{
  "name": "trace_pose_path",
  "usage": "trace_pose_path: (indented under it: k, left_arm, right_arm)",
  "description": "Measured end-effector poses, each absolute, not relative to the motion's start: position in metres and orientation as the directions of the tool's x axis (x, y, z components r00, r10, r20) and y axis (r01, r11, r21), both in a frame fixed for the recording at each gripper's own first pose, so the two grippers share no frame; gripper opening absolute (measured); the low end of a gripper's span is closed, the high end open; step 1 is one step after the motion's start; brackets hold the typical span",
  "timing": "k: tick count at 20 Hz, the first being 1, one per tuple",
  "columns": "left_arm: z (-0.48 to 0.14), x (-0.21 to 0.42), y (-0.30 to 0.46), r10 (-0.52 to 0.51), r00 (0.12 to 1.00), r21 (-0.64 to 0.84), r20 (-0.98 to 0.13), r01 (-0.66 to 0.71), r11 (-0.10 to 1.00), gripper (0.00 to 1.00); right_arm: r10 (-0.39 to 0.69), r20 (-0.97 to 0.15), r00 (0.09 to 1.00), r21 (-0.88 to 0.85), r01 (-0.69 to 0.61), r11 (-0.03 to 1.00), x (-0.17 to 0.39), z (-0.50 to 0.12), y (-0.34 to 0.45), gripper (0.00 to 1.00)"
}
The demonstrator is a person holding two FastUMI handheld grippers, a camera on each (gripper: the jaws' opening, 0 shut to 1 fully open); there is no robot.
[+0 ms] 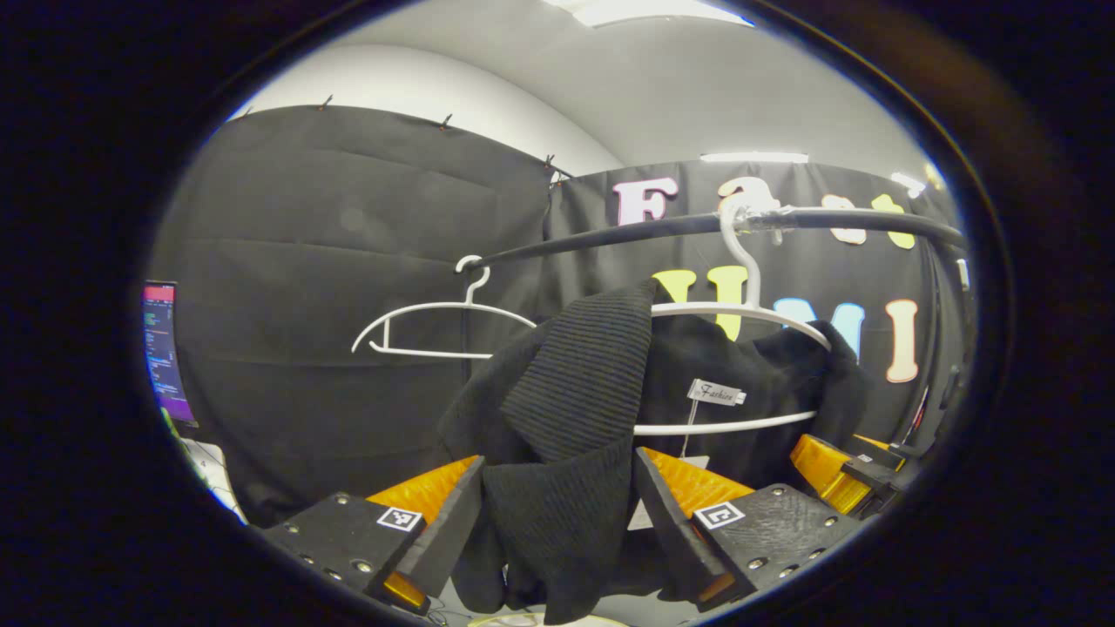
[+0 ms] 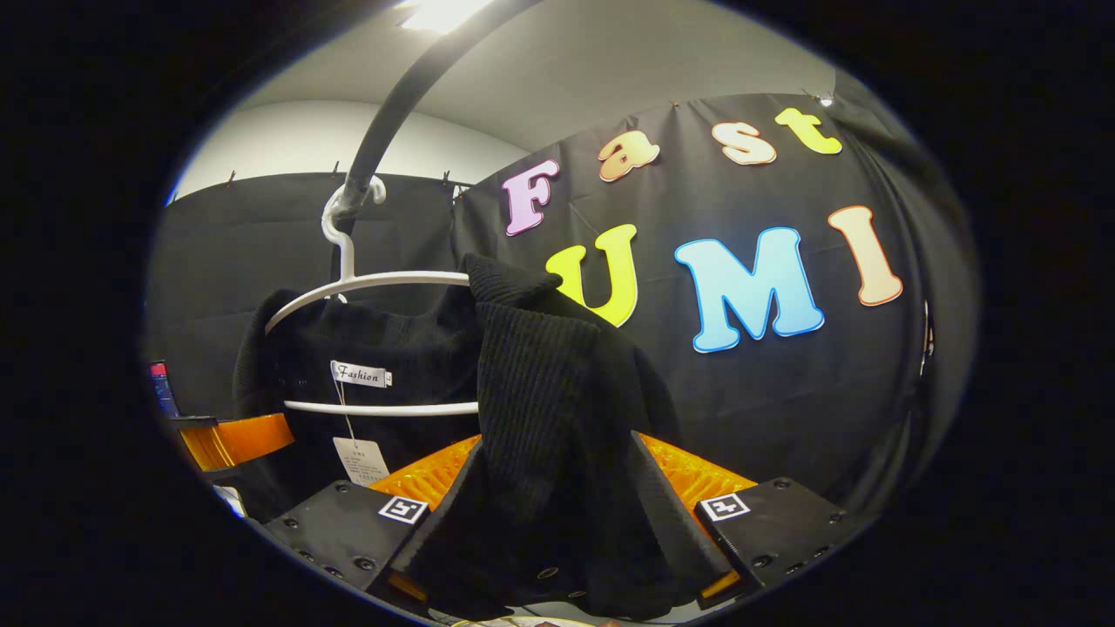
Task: Grasp the clothes on the hanger with both hands and then place them into the laundry hamper below.
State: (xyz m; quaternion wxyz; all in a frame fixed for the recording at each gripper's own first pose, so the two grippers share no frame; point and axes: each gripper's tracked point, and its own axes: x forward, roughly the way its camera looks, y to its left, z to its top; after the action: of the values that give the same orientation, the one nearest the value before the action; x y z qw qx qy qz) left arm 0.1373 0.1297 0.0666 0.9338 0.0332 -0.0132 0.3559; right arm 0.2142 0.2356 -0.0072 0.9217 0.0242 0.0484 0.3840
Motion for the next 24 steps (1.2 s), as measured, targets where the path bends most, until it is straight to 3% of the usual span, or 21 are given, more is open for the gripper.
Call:
trace_pose_path:
  k: [1, 2, 4, 5, 7, 9, 10, 12, 13, 24]
  left_arm:
    - [0.067, 0.139, 0.131, 0.672, 0.739, 0.065, 0.049, -0.674, 0.736, 0.98]
    - [0.068, 0.142, 0.132, 0.674, 0.736, 0.076, 0.055, -0.677, 0.732, 0.98]
    - [0.07, 0.146, 0.133, 0.68, 0.731, 0.091, 0.063, -0.682, 0.725, 0.73]
    - [0.069, 0.148, 0.128, 0.666, 0.743, 0.098, 0.059, -0.668, 0.737, 0.6]
    - [0.074, 0.142, 0.126, 0.674, 0.735, 0.105, 0.072, -0.678, 0.728, 0.28]
    - [0.071, 0.148, 0.117, 0.638, 0.767, 0.084, 0.065, -0.641, 0.763, 0.08]
    - [0.07, 0.152, 0.109, 0.613, 0.788, 0.07, 0.064, -0.616, 0.785, 0.06]
    - [0.072, 0.151, 0.105, 0.59, 0.805, 0.055, 0.061, -0.593, 0.803, 0.01]
    - [0.075, 0.148, 0.103, 0.586, 0.807, 0.057, 0.065, -0.59, 0.806, 0.01]
    - [0.111, 0.104, 0.113, 0.53, 0.842, -0.029, 0.1, -0.53, 0.848, 0.02]
  right_arm:
    - [0.718, -0.067, 0.693, 0.079, -0.714, 0.696, 0.214, -0.008, 0.237, 0.98]
    - [0.726, -0.063, 0.684, 0.08, -0.722, 0.687, 0.216, -0.007, 0.241, 0.92]
    - [0.739, -0.06, 0.67, 0.08, -0.735, 0.673, 0.216, -0.007, 0.244, 0.8]
    - [0.739, -0.059, 0.671, 0.075, -0.736, 0.673, 0.217, -0.006, 0.244, 0.67]
    - [0.731, -0.05, 0.681, 0.071, -0.727, 0.683, 0.221, -0.005, 0.238, 0.32]
    - [0.748, -0.045, 0.662, 0.115, -0.74, 0.662, 0.223, -0.004, 0.235, 0.1]
    - [0.768, -0.047, 0.639, 0.158, -0.754, 0.637, 0.222, -0.005, 0.239, 0.13]
    - [0.799, -0.063, 0.599, 0.198, -0.777, 0.598, 0.221, -0.005, 0.238, 0.02]
    - [0.797, -0.063, 0.601, 0.197, -0.775, 0.6, 0.227, -0.004, 0.235, 0.05]
    - [0.701, -0.011, 0.713, 0.155, -0.691, 0.706, 0.256, 0.02, 0.204, 0.01]
